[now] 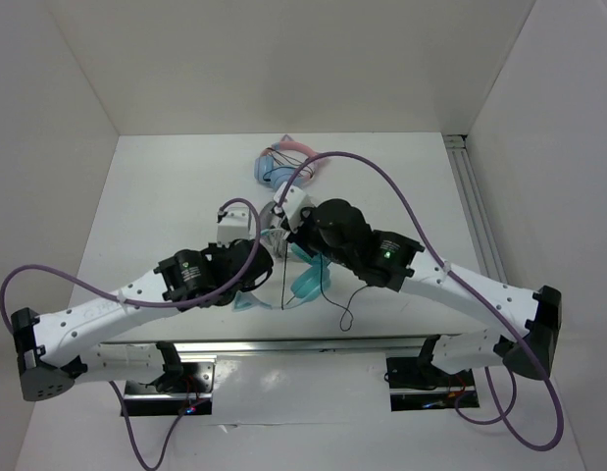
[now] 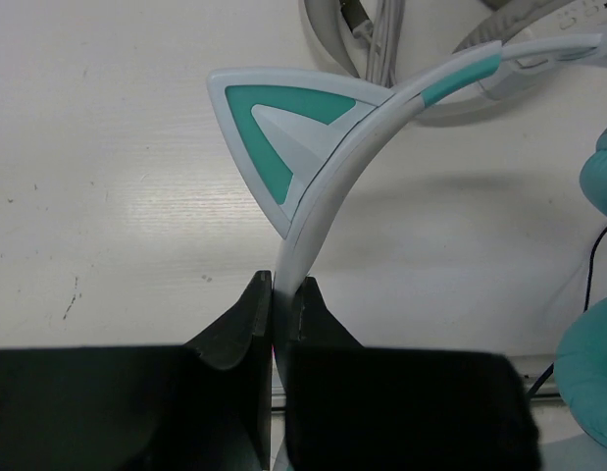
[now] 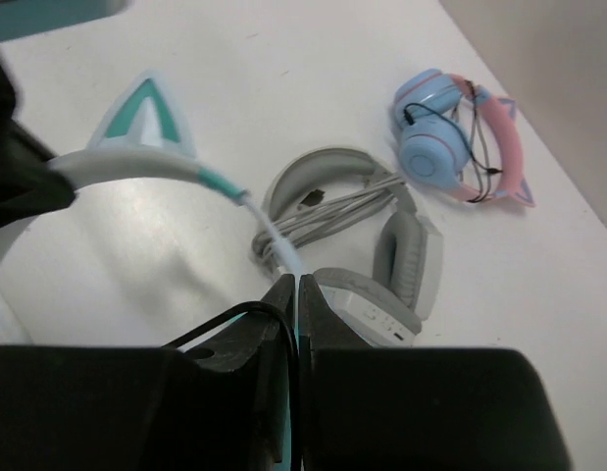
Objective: Wrap the headphones
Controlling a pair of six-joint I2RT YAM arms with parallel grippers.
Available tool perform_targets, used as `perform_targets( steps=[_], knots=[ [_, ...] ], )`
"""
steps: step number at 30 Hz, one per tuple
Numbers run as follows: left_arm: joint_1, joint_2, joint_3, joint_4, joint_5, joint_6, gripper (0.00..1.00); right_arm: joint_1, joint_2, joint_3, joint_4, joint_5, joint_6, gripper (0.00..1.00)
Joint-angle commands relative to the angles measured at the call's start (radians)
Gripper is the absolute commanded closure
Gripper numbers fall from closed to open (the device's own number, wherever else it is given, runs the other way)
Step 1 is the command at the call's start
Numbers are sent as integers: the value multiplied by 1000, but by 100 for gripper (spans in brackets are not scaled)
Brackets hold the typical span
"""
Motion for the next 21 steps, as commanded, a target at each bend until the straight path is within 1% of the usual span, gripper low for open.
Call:
perform_targets(
  steps=[1, 6, 9, 10, 11, 12, 14, 15, 18, 19, 20, 21],
  knots=[
    [-23, -49, 12, -76, 76, 121, 100, -69, -67, 17, 227, 110, -13, 88],
    [-23, -58, 21, -157, 67, 121, 100, -134, -27, 78, 202, 46, -23, 87],
    [-23, -67, 21, -157, 76, 112, 100, -158, 2, 87, 192, -22, -23, 86],
    [-23, -78, 21, -157, 76, 112, 100, -169, 13, 87, 192, -22, -23, 86],
    [-23, -89, 21, -157, 87, 121, 100, -169, 13, 87, 207, -22, -23, 85],
    [-23, -89, 21, -148, 102, 138, 100, -190, 22, 75, 207, -40, -23, 78],
    [-23, -101, 12, -124, 125, 158, 100, -214, 22, 63, 236, -63, -13, 74],
    [-23, -115, 3, -111, 149, 184, 100, -244, 31, 63, 236, -121, -13, 74],
    [-23, -141, 3, -71, 197, 214, 100, -287, 40, 43, 271, -212, 8, 74],
    [-23, -153, -6, -58, 211, 237, 100, -309, 40, 43, 281, -271, 20, 74],
    [-23, -153, -6, -47, 222, 238, 100, -309, 49, 34, 299, -292, 34, 76],
    [-23, -164, -6, -35, 237, 238, 100, -318, 59, 33, 308, -306, 34, 82]
  ],
)
